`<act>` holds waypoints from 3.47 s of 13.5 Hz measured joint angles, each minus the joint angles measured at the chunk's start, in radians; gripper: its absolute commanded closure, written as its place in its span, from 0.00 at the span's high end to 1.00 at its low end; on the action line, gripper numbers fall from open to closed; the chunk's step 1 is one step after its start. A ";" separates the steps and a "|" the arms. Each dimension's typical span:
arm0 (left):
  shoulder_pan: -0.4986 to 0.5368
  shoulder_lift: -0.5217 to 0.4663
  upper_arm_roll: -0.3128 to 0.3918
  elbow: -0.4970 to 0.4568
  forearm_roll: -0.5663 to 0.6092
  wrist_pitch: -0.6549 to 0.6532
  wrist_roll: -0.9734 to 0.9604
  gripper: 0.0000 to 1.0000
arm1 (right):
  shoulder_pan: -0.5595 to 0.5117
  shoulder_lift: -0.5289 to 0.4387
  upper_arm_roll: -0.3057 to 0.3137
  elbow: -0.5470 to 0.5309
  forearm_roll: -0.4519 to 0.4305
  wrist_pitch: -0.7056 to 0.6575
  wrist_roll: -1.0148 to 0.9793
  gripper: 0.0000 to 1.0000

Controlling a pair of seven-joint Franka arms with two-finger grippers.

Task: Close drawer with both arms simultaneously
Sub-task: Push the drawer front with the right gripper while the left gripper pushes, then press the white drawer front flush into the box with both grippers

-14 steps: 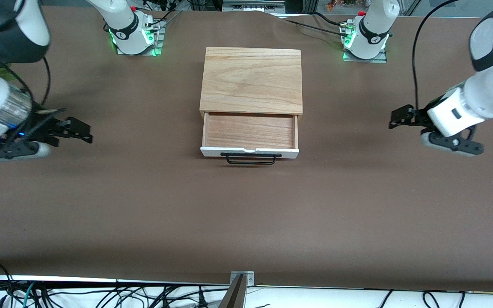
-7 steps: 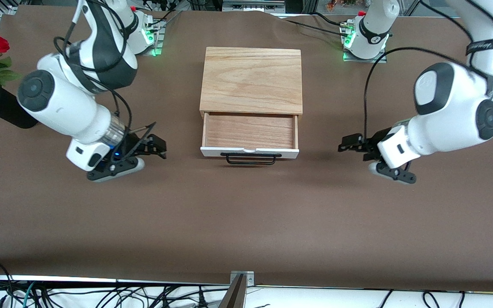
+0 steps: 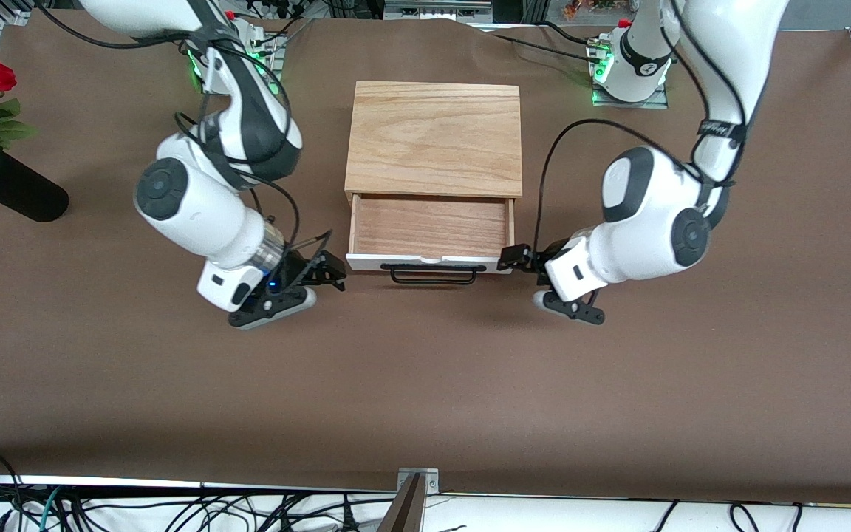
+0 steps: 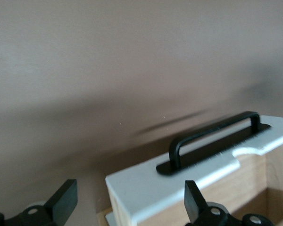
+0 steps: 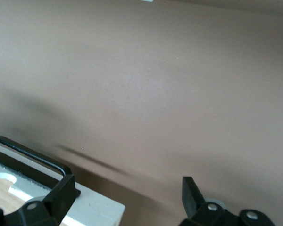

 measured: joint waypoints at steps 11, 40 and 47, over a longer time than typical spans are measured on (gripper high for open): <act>-0.097 0.072 -0.004 0.002 -0.001 0.144 -0.010 1.00 | 0.046 0.089 0.025 0.000 0.128 0.018 0.000 1.00; -0.073 0.077 -0.012 0.029 -0.008 -0.397 -0.035 1.00 | 0.138 0.119 0.031 0.005 0.137 -0.373 -0.003 1.00; -0.052 0.076 -0.010 0.030 -0.008 -0.420 -0.030 1.00 | 0.136 0.120 0.025 0.020 0.137 -0.410 -0.003 1.00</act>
